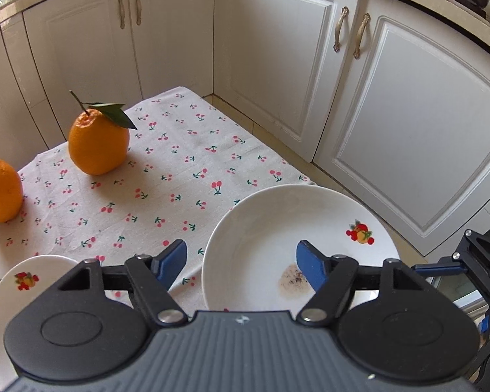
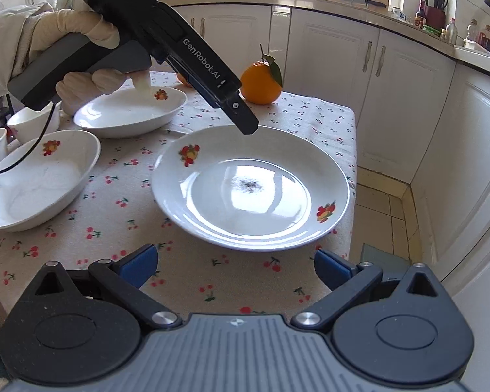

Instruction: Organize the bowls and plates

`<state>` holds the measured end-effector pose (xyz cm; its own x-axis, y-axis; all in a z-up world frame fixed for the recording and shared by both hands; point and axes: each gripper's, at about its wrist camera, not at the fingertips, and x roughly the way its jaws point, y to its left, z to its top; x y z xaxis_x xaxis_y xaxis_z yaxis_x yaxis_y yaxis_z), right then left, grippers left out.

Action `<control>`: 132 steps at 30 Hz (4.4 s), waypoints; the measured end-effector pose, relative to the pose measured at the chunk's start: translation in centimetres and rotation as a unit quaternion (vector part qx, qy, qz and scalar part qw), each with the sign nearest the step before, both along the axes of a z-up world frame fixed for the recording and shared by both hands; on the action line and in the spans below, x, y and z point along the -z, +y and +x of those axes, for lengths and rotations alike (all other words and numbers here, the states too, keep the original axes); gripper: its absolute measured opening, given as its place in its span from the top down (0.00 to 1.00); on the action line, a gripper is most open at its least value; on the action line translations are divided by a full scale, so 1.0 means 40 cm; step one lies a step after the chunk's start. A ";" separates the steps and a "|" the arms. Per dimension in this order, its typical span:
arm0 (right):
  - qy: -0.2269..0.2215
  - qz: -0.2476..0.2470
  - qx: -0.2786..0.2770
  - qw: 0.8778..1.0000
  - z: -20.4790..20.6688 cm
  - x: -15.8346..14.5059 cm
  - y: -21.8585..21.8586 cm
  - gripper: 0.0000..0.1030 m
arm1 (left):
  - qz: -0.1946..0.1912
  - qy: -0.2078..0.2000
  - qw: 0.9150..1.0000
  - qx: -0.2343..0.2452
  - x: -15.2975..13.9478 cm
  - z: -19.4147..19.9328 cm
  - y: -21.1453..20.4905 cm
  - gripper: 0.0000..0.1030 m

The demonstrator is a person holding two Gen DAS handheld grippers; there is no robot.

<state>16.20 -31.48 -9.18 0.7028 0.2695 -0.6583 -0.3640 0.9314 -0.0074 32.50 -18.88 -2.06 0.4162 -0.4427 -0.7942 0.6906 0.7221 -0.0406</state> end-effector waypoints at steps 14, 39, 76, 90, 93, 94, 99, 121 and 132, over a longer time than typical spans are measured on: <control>-0.046 0.027 0.002 0.999 -0.132 -0.038 0.121 0.00 | -0.034 -0.092 0.995 -0.029 -0.132 -0.278 0.214 0.15; -0.021 0.026 -0.117 0.993 -0.136 0.030 0.280 0.00 | -0.006 -0.061 0.990 -0.130 0.017 -0.447 0.501 0.14; -0.002 0.023 -0.238 0.971 -0.030 0.057 0.343 0.00 | 0.030 0.071 0.989 -0.129 0.094 -0.247 0.494 0.19; -0.011 0.013 -0.261 0.965 -0.016 0.054 0.373 0.00 | 0.046 0.110 0.986 -0.113 0.091 -0.219 0.490 0.31; -0.011 0.010 -0.262 0.965 -0.018 0.053 0.371 0.00 | 0.042 0.121 0.985 -0.118 0.090 -0.217 0.490 0.31; -0.010 0.009 -0.263 0.965 -0.018 0.052 0.367 0.00 | 0.041 0.125 0.984 -0.118 0.090 -0.217 0.490 0.31; -0.010 0.007 -0.269 0.963 -0.023 0.050 0.348 0.00 | 0.034 0.141 0.983 -0.108 0.089 -0.220 0.484 0.31; 0.004 0.018 -0.270 0.963 -0.019 0.052 0.339 0.00 | 0.014 0.170 0.980 -0.099 0.097 -0.191 0.476 0.31; 0.003 0.018 -0.270 0.963 -0.024 0.031 0.318 0.01 | 0.004 0.157 0.984 -0.089 0.067 -0.199 0.464 0.31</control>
